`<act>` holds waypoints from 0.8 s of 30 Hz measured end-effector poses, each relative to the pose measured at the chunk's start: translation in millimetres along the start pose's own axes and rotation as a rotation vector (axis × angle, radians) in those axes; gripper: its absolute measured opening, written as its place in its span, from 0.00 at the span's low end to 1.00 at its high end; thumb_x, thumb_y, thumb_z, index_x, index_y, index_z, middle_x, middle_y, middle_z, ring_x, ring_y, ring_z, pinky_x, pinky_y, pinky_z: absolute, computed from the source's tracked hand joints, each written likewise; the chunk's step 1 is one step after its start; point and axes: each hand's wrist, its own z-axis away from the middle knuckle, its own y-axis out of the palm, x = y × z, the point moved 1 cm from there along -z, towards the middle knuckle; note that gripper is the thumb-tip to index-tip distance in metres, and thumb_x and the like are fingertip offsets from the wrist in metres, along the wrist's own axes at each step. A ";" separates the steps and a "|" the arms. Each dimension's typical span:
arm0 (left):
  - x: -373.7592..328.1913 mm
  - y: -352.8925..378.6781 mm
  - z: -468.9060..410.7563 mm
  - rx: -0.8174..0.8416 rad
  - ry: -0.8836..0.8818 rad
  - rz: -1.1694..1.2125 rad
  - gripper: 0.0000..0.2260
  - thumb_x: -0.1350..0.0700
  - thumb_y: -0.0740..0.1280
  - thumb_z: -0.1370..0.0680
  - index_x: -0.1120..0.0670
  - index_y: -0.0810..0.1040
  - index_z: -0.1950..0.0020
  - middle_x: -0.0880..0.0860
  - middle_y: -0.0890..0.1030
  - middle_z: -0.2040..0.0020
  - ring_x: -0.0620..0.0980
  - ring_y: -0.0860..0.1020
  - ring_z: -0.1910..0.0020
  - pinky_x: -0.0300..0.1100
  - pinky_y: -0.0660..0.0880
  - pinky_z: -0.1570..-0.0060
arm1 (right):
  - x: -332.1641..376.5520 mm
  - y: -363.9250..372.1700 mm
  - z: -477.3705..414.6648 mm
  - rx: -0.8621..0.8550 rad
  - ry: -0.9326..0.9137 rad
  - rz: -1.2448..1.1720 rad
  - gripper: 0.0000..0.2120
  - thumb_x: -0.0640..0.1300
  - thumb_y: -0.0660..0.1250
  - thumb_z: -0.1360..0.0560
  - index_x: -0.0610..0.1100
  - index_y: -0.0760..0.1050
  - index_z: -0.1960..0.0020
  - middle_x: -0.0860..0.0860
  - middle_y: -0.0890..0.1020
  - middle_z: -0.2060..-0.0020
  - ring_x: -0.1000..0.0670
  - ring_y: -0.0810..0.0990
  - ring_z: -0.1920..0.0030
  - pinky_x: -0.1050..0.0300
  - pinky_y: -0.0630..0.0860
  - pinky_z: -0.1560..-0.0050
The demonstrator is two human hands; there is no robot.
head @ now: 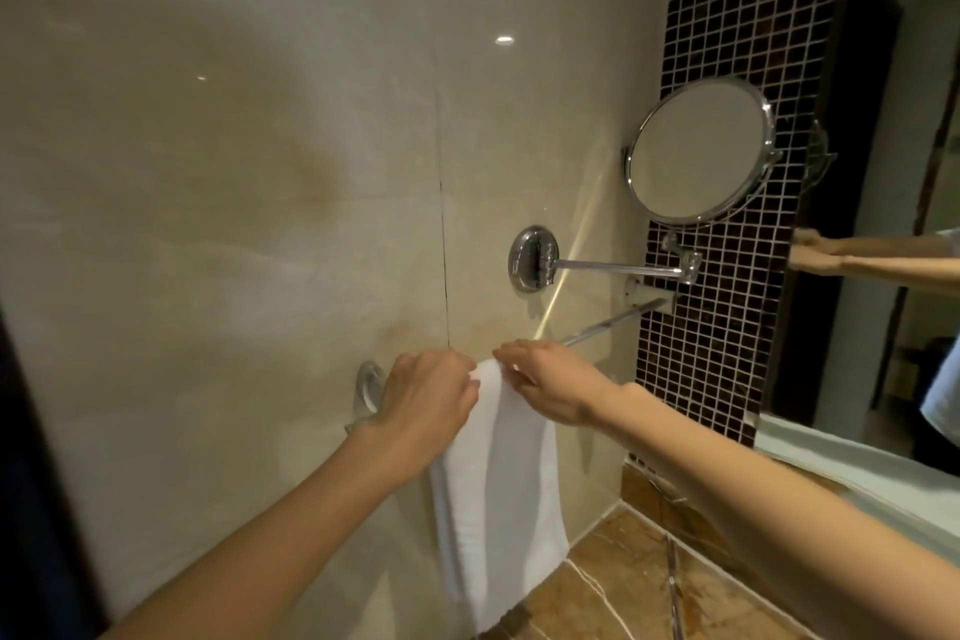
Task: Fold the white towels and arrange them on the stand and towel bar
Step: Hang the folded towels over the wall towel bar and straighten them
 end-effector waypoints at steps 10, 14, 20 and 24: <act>-21.7 20.5 57.4 -0.295 0.168 0.619 0.07 0.65 0.69 0.27 0.60 0.83 0.49 0.55 0.82 0.55 0.44 0.78 0.62 0.36 0.77 0.61 | 15.6 12.7 12.2 -0.030 -0.056 0.008 0.21 0.42 0.61 0.21 0.40 0.68 0.29 0.43 0.73 0.32 0.42 0.69 0.32 0.45 0.63 0.32; -17.3 52.5 89.1 -0.204 0.057 0.681 0.06 0.63 0.70 0.26 0.59 0.82 0.50 0.53 0.81 0.57 0.42 0.77 0.63 0.27 0.72 0.63 | 18.5 20.4 9.6 -0.064 -0.023 -0.046 0.20 0.42 0.60 0.20 0.40 0.69 0.30 0.43 0.74 0.34 0.43 0.72 0.34 0.48 0.66 0.34; -4.9 138.2 158.5 -0.043 -0.479 0.781 0.08 0.57 0.70 0.25 0.47 0.76 0.49 0.47 0.76 0.56 0.43 0.75 0.60 0.43 0.77 0.58 | 16.8 24.4 7.5 -0.139 -0.041 -0.080 0.14 0.42 0.58 0.20 0.38 0.76 0.39 0.42 0.81 0.43 0.41 0.77 0.42 0.43 0.71 0.42; -0.3 195.5 186.2 0.044 -0.764 0.658 0.29 0.48 0.76 0.32 0.54 0.67 0.38 0.49 0.66 0.43 0.47 0.72 0.50 0.40 0.70 0.50 | 18.3 29.5 6.6 -0.206 -0.009 -0.116 0.14 0.42 0.59 0.20 0.40 0.78 0.40 0.44 0.82 0.44 0.42 0.78 0.43 0.47 0.72 0.44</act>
